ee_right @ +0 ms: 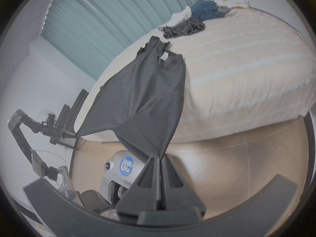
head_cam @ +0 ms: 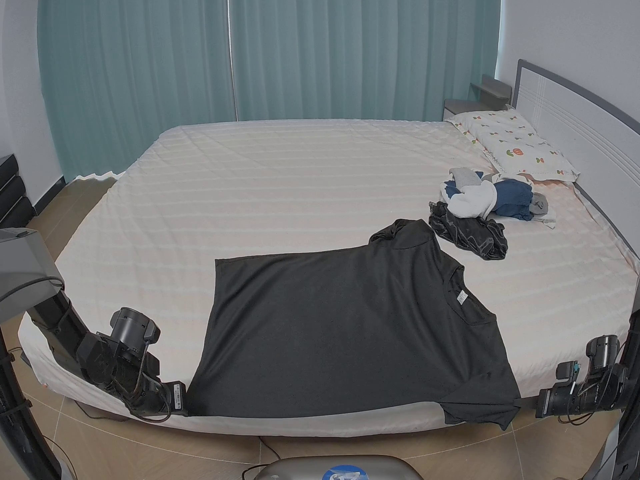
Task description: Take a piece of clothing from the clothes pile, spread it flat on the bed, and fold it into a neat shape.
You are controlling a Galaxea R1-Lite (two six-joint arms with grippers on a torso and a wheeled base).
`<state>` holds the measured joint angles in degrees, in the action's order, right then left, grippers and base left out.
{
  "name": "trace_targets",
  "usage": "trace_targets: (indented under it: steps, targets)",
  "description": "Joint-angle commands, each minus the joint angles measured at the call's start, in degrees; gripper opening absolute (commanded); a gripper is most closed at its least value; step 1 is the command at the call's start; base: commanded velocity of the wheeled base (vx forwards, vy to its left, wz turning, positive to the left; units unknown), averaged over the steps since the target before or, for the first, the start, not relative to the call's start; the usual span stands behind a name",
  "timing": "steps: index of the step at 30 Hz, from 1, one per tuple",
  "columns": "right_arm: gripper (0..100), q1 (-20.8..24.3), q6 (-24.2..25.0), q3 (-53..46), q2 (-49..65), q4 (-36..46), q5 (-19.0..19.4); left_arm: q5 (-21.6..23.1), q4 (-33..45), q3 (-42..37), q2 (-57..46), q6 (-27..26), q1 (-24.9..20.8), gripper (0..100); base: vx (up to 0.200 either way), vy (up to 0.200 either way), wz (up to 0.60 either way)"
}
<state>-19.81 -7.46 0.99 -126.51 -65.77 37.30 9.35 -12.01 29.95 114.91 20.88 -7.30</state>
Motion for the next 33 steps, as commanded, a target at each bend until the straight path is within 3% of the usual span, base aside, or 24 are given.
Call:
trace_targets:
  steps: [1, 8, 21, 27, 33]
  targets:
    - [0, 0.5, 0.2, -1.0, 1.4, -3.0, 1.6, 0.1, -0.1, 1.4, -0.1, 0.5, 0.2, 0, 0.0, 0.0, 0.0]
    - [0, 3.5, 1.0, -0.6, 2.8, -8.4, 2.7, 0.9, -1.1, 3.6, -1.6, 3.5, 1.5, 0, 0.0, 0.0, 0.0]
    - [0, 4.9, 13.3, 6.4, 3.7, -13.9, 4.4, 3.6, -9.2, 6.2, -2.2, 14.4, 2.5, 0, 0.0, 0.0, 0.0]
    - [0, 4.8, 20.6, 6.7, 3.6, -21.5, 4.0, 3.7, -11.9, 6.3, -3.0, 15.6, 4.2, 0, 0.0, 0.0, 0.0]
    - [0, 4.6, 21.7, 6.1, 3.5, -23.7, 4.1, 4.8, -11.5, 5.9, -5.0, 15.8, 4.6, 0, 0.0, 0.0, 0.0]
